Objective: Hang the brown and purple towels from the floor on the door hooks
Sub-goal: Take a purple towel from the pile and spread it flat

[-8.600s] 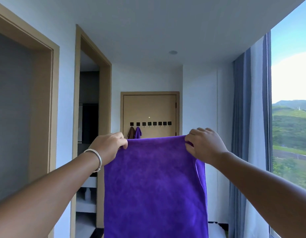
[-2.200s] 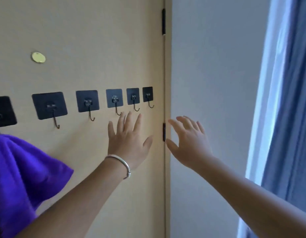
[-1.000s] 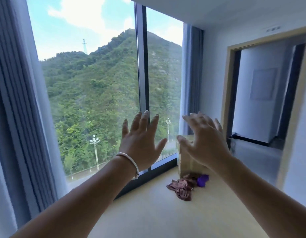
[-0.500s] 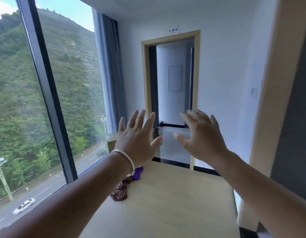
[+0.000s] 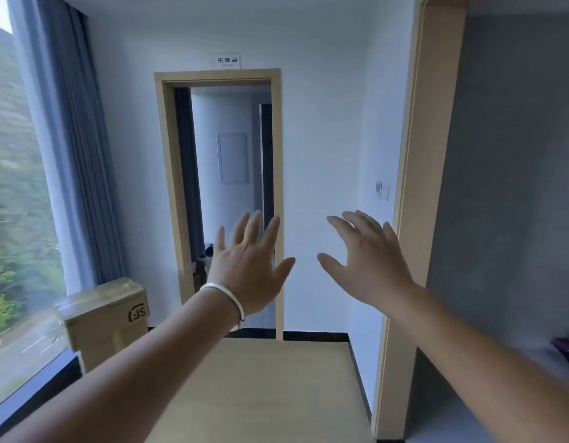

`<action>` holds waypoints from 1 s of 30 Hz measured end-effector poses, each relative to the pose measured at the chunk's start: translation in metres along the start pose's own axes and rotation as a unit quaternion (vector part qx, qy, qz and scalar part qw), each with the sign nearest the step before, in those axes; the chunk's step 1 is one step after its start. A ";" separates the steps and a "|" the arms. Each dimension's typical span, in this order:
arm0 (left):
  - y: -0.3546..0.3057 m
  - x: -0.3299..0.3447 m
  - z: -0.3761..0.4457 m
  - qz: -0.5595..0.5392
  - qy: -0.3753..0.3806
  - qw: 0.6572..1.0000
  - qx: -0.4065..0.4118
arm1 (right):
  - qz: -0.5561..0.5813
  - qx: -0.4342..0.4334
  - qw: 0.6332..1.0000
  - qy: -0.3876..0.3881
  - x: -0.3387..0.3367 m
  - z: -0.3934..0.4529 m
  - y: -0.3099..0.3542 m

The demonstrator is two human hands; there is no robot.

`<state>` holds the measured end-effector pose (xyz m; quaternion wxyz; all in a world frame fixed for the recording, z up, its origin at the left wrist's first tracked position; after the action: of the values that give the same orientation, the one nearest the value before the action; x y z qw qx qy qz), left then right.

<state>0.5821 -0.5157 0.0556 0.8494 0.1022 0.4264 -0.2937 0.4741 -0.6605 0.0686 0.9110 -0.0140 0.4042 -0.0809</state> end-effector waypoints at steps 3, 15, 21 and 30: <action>0.011 0.032 0.034 -0.003 0.008 1.000 0.018 | -0.012 0.011 1.000 0.010 0.031 0.026 -0.002; 0.028 0.135 0.139 -0.028 0.017 0.999 0.036 | -0.029 0.028 0.999 0.029 0.137 0.107 -0.054; 0.002 0.193 0.204 -0.019 0.016 0.999 0.040 | -0.020 0.032 0.999 0.027 0.194 0.151 -0.118; -0.064 0.278 0.323 -0.005 0.020 0.999 0.047 | -0.013 0.036 0.999 0.011 0.252 0.218 -0.243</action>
<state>0.8882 -0.8184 0.0405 0.8333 0.1460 0.4297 -0.3158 0.7689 -0.9494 0.0522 0.9051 0.0142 0.4110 -0.1078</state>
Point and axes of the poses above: each hand's wrist, its own z-axis towards the middle knuckle, its own x-axis out of the palm, y = z × x, the point moved 7 cm from there along z, towards the middle knuckle, and after that the axes turned 14 degrees about -x, right-handed, at the moved point
